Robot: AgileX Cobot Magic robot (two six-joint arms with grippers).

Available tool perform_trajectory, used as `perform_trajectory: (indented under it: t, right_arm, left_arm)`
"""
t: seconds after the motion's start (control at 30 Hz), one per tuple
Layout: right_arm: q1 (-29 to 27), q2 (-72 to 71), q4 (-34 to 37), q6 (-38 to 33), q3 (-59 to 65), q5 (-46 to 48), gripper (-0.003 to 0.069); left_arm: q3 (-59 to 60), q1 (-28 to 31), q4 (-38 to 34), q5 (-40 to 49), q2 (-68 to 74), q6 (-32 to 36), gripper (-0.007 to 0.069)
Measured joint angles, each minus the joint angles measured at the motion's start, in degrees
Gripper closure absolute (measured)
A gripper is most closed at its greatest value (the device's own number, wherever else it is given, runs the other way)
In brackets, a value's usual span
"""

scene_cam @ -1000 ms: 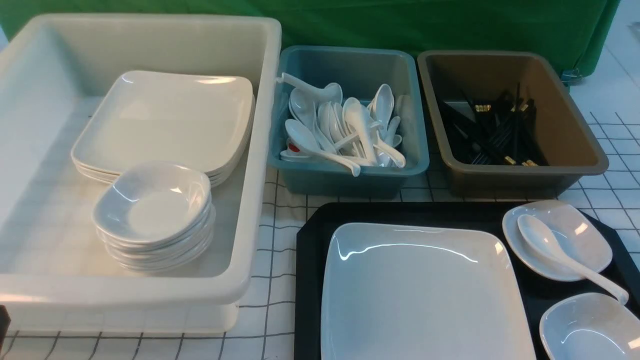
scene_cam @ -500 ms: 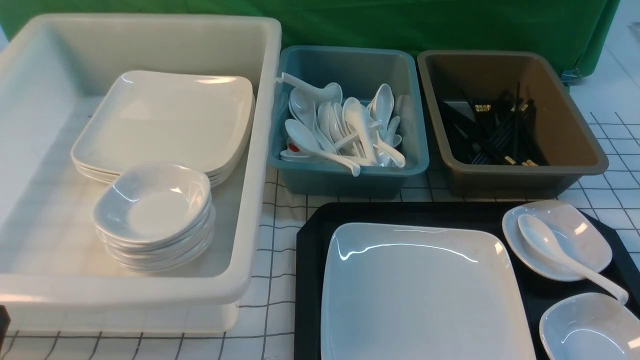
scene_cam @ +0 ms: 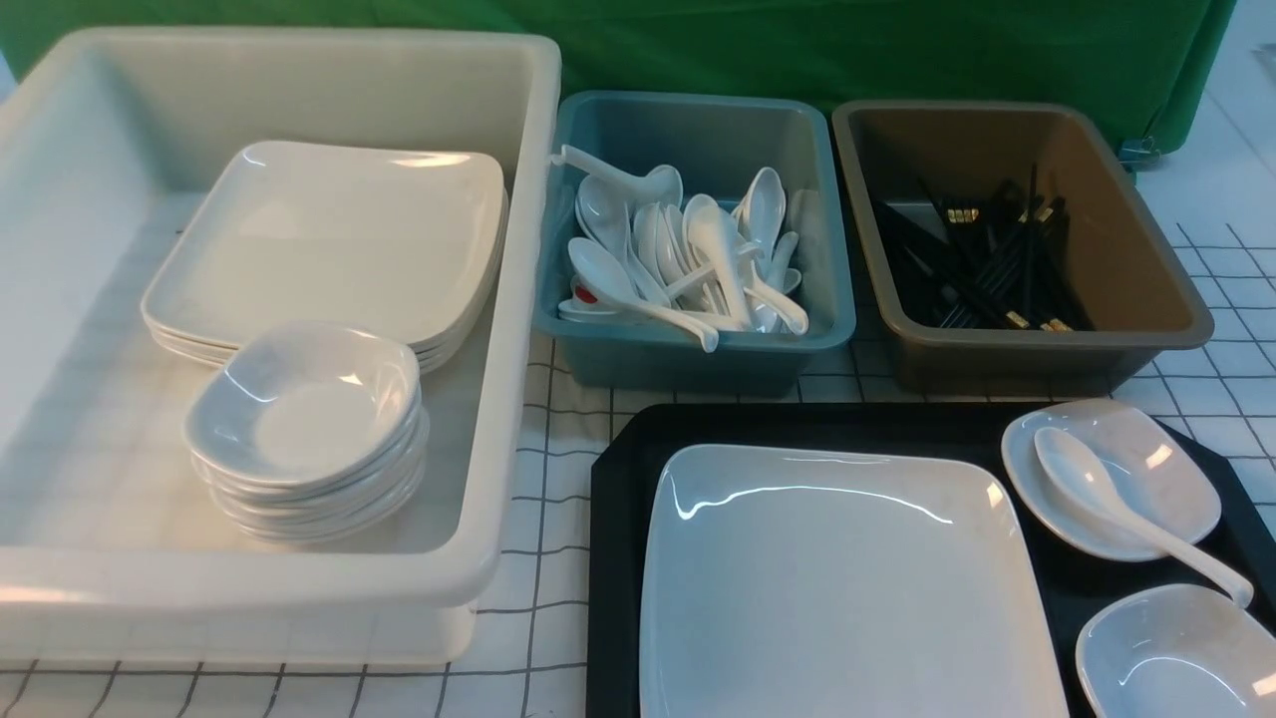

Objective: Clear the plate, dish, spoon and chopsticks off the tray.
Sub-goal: Use the right arm to grab a soup spoon from the plate

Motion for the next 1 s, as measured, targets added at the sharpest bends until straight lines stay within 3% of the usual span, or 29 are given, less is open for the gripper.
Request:
perform_trajectory:
  t: [0.1, 0.23, 0.37, 0.4, 0.47, 0.57, 0.6, 0.7, 0.73, 0.87, 0.9, 1.0]
  right_arm:
    - [0.0, 0.0, 0.0, -0.1, 0.0, -0.8, 0.0417]
    - [0.0, 0.0, 1.6, 1.2, 0.0, -3.3, 0.0417]
    - [0.0, 0.0, 9.2, 11.2, 0.0, -13.3, 0.0417]
    - [0.0, 0.0, 12.1, 17.4, 0.0, -18.2, 0.0417]
    - [0.0, 0.0, 14.3, 24.2, 0.0, -24.6, 0.0417]
    - [0.0, 0.0, 15.1, 26.9, 0.0, -29.2, 0.0417]
    - [0.0, 0.0, 15.4, 27.4, 0.0, -31.6, 0.0417]
    - [0.0, 0.0, 15.5, 28.3, 0.0, -37.4, 0.0417]
    - [0.0, 0.0, 15.5, 28.3, 0.0, -37.7, 0.0417]
    - [0.0, 0.0, 15.6, 28.3, 0.0, -43.2, 0.0417]
    - [0.0, 0.0, 15.6, 28.3, 0.0, -43.3, 0.0417]
    - [0.0, 0.0, 15.6, 28.4, 0.0, -44.4, 0.0417]
  left_arm:
    - [0.0, 0.0, -0.7, -6.4, 0.0, -2.8, 0.0619]
    - [0.0, 0.0, -0.1, -16.5, 0.0, -14.4, 0.0619]
    - [-1.5, 0.0, 5.5, -23.4, 0.0, -22.9, 0.0619]
    - [-4.0, 0.0, 7.7, -22.1, -0.1, -24.5, 0.0619]
    - [-11.8, 0.1, 12.8, -14.5, 0.5, -25.5, 0.0619]
    - [-19.8, 0.1, 17.6, -4.3, 3.2, -25.9, 0.0619]
    - [-26.3, 0.1, 20.1, 5.4, 6.7, -25.8, 0.0619]
    - [-37.1, 0.1, 20.9, 24.1, 15.9, -18.8, 0.0619]
    - [-38.3, 0.1, 20.8, 26.6, 17.2, -18.1, 0.0619]
    - [-47.6, 0.1, 14.2, 50.1, 32.5, -3.2, 0.0619]
    - [-47.8, 0.1, 13.3, 50.8, 33.1, -2.7, 0.0619]
    - [-48.3, 0.1, 4.2, 57.6, 42.1, 7.3, 0.0619]
